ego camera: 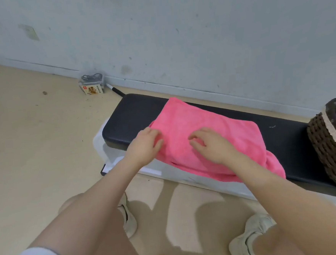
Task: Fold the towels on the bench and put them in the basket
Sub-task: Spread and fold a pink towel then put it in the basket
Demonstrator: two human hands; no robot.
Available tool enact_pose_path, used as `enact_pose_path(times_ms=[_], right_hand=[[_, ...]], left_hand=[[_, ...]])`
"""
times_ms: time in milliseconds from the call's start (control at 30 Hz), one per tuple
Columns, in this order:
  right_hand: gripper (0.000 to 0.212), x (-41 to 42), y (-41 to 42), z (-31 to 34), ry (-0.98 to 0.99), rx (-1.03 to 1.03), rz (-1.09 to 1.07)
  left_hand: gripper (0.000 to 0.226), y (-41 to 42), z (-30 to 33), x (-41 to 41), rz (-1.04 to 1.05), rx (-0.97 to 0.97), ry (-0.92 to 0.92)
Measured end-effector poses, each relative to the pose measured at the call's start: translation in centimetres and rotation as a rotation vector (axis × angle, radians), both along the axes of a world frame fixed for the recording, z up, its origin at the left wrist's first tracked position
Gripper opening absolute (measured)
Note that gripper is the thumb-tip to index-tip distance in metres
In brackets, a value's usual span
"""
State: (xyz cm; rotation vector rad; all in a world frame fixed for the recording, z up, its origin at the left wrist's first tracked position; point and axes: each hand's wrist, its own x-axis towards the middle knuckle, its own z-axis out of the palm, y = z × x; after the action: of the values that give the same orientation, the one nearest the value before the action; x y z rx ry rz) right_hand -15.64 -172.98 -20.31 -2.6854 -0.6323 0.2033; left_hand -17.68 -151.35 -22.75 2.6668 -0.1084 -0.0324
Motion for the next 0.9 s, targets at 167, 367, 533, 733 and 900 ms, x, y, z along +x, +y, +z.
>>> enact_pose_path(times_ms=[167,367,533,733,900], right_hand=[[0.032,4.0,7.1,-1.2,-0.122,0.083,0.066],[0.049,9.1,10.4,-1.8,-0.047,-0.047,0.181],[0.044,11.8,9.2,-2.0,-0.111,-0.43,0.263],[0.005,12.6,7.3,-2.0,-0.662,-0.27,0.28],[0.014,11.3,4.6,-1.5,-0.675,-0.324,0.237]], left_hand=[[0.04,2.2,-1.3,3.3,0.217,-0.124,-0.012],[0.032,1.6,-2.3,7.3,0.17,-0.074,0.031],[0.025,2.6,-2.1,8.8,0.121,-0.17,0.112],[0.028,4.3,-1.9,7.9,0.15,-0.604,0.092],[0.026,5.6,-1.5,7.4,0.513,-1.309,-0.073]])
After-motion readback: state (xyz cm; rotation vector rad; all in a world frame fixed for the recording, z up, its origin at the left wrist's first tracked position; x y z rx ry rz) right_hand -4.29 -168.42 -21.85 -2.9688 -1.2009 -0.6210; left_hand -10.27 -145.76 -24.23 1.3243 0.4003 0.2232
